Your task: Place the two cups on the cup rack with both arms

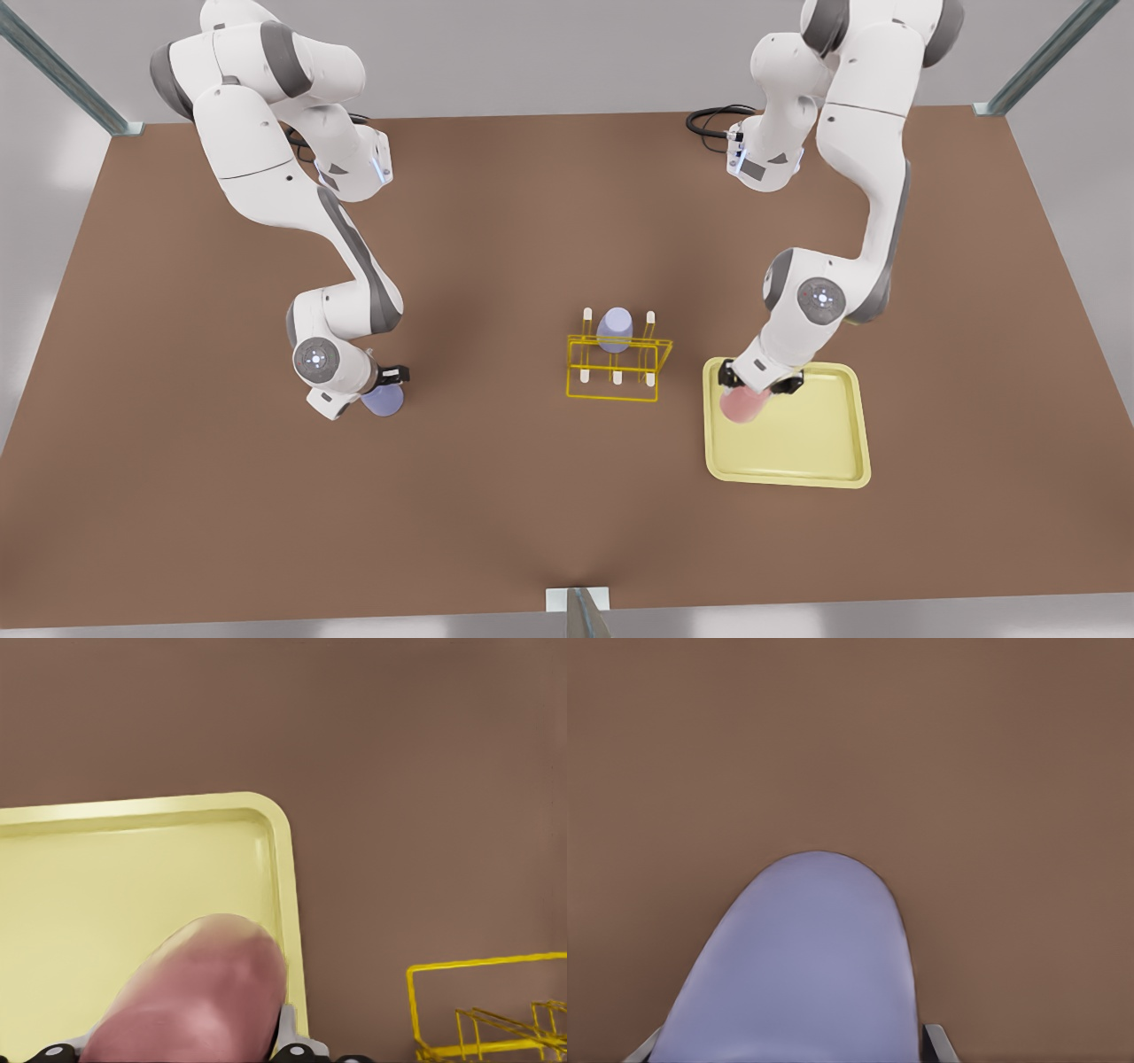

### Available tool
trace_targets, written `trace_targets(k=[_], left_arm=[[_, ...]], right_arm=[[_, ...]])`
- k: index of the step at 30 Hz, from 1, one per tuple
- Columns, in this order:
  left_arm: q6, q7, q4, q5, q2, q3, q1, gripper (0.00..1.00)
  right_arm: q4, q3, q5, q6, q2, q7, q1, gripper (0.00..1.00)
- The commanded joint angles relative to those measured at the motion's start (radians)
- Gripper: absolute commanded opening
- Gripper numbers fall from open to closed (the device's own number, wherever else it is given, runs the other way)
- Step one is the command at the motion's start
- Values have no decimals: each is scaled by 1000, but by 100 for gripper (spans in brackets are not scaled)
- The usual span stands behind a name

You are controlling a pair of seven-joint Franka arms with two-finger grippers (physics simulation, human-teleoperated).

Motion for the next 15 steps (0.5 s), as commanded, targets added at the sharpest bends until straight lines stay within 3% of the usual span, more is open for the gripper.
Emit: trace_targets(k=[1,2,4,6,10,15], left_arm=[[-272,-209,88,1,2,-23,-4,77],[-329,-233,136,1,6,-35,-6,77],[-408,-347,232,2,14,-92,-3,77],[-449,-439,309,4,43,-96,-38,77],[-570,-517,311,4,51,-107,-141,78],[-542,-537,311,8,100,-121,-145,78]], right_arm=[[-1,0,2,0,0,2,-1,100],[-5,1,2,0,-2,2,-1,100],[-7,1,2,-1,-2,-1,-1,89],[-5,1,2,-4,0,-9,-1,87],[8,1,2,-11,1,-12,-2,83],[38,1,2,-12,4,-18,-8,83]])
